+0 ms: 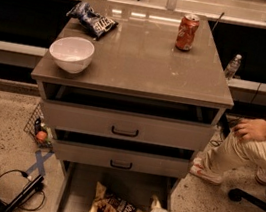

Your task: Pick brown chip bag from bottom drawer and place on counter

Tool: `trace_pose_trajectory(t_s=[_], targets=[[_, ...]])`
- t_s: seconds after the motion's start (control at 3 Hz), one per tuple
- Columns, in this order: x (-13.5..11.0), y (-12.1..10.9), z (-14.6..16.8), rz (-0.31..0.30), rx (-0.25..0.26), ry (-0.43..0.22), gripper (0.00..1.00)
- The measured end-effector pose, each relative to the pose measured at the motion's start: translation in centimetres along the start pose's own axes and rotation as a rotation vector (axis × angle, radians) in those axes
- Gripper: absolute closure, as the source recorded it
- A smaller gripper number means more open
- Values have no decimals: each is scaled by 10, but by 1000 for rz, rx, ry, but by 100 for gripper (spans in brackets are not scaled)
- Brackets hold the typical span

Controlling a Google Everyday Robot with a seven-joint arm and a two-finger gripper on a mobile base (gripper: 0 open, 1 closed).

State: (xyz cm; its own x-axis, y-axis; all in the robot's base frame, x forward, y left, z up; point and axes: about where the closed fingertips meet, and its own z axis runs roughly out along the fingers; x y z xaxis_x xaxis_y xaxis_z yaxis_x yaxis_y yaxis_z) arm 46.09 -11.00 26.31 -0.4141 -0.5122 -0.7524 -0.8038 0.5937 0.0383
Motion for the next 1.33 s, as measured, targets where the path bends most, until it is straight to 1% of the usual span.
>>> trace_pose_trajectory(t_s=[0.33, 0.67, 1.0, 1.33], targets=[[40, 19, 28, 68, -8, -15, 0], [47, 29, 35, 86, -21, -16, 0], [34, 42, 56, 57, -86, -23, 0], [11, 65, 88, 4, -189, -38, 0]])
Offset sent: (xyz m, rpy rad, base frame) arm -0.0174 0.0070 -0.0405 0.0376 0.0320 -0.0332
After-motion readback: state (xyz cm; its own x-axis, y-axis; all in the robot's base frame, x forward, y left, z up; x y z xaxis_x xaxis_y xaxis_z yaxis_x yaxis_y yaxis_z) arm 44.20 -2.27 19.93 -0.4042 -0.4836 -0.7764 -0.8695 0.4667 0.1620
